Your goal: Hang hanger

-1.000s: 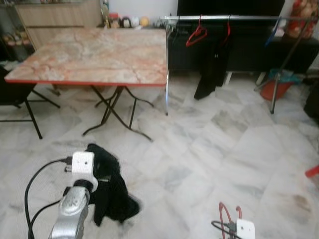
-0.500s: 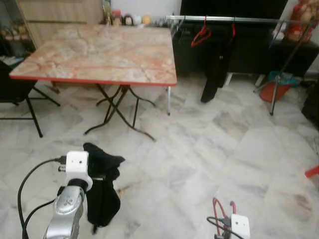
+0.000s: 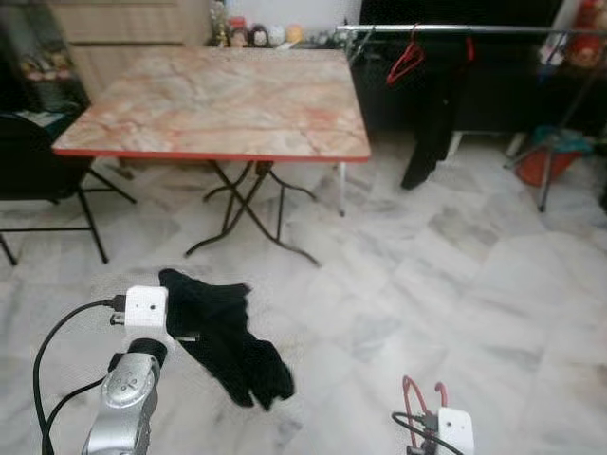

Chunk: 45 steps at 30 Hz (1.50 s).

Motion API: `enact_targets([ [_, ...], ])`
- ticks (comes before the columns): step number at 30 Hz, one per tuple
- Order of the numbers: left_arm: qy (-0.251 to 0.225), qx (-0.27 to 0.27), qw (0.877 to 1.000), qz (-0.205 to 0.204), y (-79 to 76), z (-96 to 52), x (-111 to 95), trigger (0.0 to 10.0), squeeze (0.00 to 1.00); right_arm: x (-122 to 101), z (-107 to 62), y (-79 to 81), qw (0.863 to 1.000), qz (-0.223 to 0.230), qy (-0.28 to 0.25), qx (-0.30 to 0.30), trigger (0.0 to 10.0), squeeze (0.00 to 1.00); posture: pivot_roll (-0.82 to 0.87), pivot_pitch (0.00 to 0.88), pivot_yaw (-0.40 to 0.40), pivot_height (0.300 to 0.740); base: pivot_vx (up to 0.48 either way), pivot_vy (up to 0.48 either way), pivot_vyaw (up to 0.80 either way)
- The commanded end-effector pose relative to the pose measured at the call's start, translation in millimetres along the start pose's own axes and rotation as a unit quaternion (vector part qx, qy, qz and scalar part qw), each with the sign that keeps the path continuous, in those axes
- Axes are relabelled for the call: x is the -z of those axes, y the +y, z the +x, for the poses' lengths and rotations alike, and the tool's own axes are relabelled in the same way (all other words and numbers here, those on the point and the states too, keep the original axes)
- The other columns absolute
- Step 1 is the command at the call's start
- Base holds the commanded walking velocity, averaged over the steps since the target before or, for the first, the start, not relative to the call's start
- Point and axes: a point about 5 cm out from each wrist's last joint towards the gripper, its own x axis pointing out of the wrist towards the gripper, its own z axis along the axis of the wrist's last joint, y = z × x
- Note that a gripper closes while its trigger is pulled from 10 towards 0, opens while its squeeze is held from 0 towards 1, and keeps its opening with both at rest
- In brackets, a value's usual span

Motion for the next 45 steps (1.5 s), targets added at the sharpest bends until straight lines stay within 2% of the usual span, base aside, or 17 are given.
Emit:
enact_targets([
  [1,-0.021,0.0,1.0,0.01,2.7,2.9,-10.1,10.0,0.0,-1.3,0.4,2.9,1.0,0.006,-0.001,-0.003,10.0,0.0,0.13,0.0,-0.008,0.74,0.0,0.319,0.0],
  [22,-0.025,0.0,1.0,0.01,2.6,3.0,-11.6,10.0,0.0,-1.7,0.6,3.8,1.0,0.005,0.0,-0.005,10.0,0.0,0.13,0.0,-0.01,0.74,0.0,0.32,0.0],
  [39,-0.04,0.001,0.999,0.005,-2.4,6.3,-17.6,10.0,0.0,-3.4,0.9,6.1,1.0,0.005,-0.003,-0.011,10.0,0.0,0.12,0.0,0.001,0.74,0.0,0.0,0.0],
  [45,-0.04,0.016,0.999,0.003,-6.9,6.6,-17.8,10.0,0.0,-4.4,1.1,9.5,1.0,0.015,-0.007,-0.014,10.0,0.0,0.11,0.0,0.019,0.74,0.0,0.0,0.0],
])
